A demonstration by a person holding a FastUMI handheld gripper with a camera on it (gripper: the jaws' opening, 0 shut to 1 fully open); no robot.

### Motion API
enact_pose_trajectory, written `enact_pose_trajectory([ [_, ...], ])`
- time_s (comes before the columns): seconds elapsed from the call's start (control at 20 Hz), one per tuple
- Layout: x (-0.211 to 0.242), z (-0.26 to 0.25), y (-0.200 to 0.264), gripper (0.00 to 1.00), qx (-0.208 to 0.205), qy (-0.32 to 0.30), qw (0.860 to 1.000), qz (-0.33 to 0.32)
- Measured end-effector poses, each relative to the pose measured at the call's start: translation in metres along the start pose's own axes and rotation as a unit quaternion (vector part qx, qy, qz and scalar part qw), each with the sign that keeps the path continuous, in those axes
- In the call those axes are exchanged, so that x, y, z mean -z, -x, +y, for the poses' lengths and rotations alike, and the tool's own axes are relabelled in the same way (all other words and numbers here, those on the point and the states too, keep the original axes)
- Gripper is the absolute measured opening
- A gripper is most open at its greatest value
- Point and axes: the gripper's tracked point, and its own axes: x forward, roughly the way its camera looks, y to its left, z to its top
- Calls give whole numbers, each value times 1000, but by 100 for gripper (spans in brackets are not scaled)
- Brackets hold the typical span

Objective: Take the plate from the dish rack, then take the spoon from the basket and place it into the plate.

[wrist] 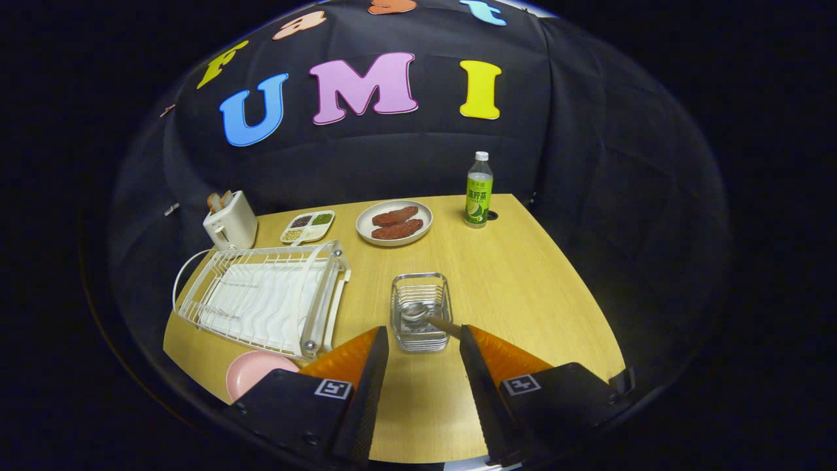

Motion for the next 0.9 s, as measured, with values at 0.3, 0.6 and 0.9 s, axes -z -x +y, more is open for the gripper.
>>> enact_pose_trajectory([
  [0.3,14,-17,-28,62,-1,29,999,34],
  [0.6,16,-8,-47,45,-13,34,998,49],
  [0.9,26,7,-57,26,-29,39,997,66],
])
